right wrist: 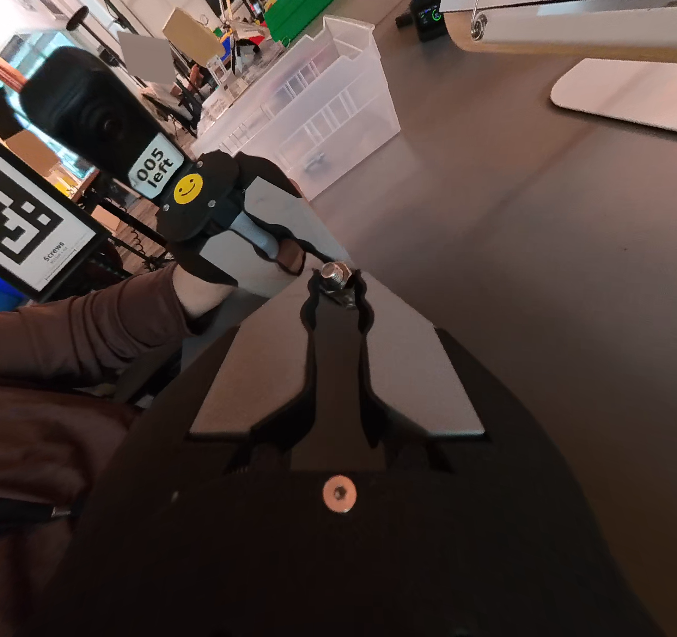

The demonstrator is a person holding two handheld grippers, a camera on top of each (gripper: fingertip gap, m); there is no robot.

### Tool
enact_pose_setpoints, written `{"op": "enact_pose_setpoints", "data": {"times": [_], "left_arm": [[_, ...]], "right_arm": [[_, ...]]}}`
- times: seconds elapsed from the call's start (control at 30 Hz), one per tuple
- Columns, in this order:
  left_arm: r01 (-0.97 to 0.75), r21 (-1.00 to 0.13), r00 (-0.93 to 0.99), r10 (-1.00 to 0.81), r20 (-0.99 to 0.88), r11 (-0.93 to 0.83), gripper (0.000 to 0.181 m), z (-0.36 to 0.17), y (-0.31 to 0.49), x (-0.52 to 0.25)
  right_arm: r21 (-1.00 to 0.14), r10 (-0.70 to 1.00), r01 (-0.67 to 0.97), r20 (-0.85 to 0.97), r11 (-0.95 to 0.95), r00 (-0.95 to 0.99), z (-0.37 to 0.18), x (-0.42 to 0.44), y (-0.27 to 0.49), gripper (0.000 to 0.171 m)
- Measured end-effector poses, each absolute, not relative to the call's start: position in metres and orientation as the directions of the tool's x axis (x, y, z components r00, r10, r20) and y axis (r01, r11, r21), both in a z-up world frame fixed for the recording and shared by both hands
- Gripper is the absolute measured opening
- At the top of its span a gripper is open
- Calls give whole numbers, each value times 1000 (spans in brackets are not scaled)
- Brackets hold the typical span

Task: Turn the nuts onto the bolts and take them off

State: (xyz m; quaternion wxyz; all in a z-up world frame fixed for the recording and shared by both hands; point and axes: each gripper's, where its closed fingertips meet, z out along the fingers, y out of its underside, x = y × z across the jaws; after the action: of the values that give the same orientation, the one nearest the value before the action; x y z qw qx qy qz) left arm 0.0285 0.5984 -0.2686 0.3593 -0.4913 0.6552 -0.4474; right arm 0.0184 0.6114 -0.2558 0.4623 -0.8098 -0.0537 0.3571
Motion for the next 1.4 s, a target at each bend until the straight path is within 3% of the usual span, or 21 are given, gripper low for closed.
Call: {"op": "enact_pose_setpoints", "data": {"times": [0.3, 0.6, 1.07, 1.4], "left_arm": [[-331, -944, -233, -969, 86, -4, 12, -266, 599, 31], [-350, -933, -212, -964, 160, -77, 8, -267, 605, 29], [-329, -938, -214, -960, 181, -104, 8, -263, 605, 30], [-300, -944, -214, -955, 204, -135, 8, -254, 607, 27]], "right_arm": [[-817, 426, -253, -504, -519, 752, -251, 19, 615, 16], [-876, 421, -150, -363, -459, 831, -250, 22, 619, 16], [-884, 436, -157, -363, -440, 823, -246, 20, 618, 14], [-866, 450, -262, -454, -426, 769, -237, 21, 618, 14]]}}
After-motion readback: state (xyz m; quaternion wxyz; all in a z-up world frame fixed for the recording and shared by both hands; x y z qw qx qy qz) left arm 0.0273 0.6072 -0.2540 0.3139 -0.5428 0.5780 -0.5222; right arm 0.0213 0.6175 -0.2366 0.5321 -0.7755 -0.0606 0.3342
